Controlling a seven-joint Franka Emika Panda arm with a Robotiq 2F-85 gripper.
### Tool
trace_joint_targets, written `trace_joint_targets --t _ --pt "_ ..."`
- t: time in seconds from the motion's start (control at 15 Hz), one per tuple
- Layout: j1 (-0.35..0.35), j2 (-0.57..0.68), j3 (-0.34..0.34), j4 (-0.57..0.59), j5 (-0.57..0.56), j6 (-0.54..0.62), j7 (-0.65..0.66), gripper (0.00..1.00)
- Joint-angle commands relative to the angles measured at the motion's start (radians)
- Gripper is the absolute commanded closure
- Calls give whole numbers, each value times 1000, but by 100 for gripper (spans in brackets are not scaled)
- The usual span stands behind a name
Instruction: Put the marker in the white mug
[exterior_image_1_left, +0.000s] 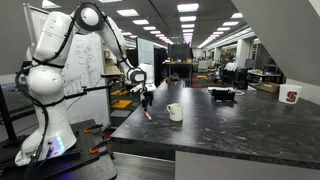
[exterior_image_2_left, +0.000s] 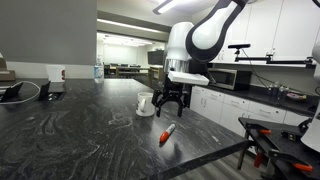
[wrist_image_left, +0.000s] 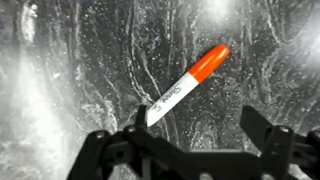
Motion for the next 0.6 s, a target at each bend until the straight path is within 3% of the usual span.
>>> trace_joint_targets --t 0.0,0.53 --pt "36 1 -13 -52 47 96 80 0" --pt "24 37 17 -100 196 152 81 0"
